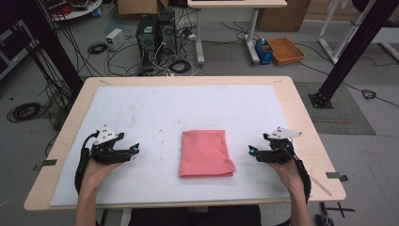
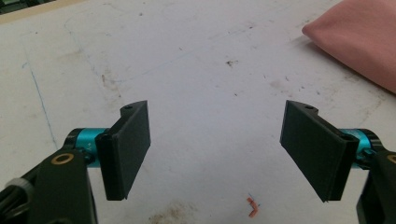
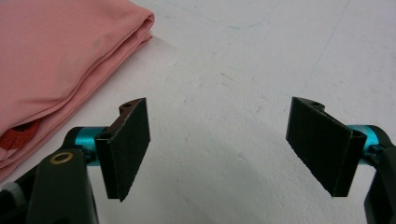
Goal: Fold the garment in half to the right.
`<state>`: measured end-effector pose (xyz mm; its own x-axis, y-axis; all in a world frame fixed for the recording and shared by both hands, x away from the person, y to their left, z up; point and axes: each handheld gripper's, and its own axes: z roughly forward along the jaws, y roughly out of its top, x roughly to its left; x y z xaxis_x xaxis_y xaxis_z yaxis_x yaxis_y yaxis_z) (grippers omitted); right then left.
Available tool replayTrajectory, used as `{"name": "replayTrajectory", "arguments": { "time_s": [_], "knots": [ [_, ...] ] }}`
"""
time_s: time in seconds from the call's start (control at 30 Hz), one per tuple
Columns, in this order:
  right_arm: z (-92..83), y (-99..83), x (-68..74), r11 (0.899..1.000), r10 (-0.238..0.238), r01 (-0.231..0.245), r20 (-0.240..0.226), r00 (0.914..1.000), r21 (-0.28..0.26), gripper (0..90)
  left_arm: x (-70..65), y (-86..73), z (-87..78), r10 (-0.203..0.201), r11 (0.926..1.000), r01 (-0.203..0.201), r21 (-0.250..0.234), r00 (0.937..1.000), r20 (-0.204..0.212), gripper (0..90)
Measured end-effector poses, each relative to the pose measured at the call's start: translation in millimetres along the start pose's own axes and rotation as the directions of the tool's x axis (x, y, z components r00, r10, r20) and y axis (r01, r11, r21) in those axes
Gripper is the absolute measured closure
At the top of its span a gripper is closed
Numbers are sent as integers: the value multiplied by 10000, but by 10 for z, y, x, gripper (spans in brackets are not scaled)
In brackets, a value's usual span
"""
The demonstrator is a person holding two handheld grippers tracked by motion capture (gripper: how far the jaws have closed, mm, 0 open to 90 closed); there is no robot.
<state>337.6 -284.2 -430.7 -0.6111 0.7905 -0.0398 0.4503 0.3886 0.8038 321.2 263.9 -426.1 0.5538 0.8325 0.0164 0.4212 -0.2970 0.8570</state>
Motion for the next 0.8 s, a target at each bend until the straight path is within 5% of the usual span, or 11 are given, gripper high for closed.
{"name": "replayTrajectory", "arguments": {
  "time_s": [0.8],
  "knots": [
    [-2,-19,-15,9999,114,-114,-26,9999,59,223,14,-29,5,-100,9999,101,105,9999,-25,244]
  ]
}}
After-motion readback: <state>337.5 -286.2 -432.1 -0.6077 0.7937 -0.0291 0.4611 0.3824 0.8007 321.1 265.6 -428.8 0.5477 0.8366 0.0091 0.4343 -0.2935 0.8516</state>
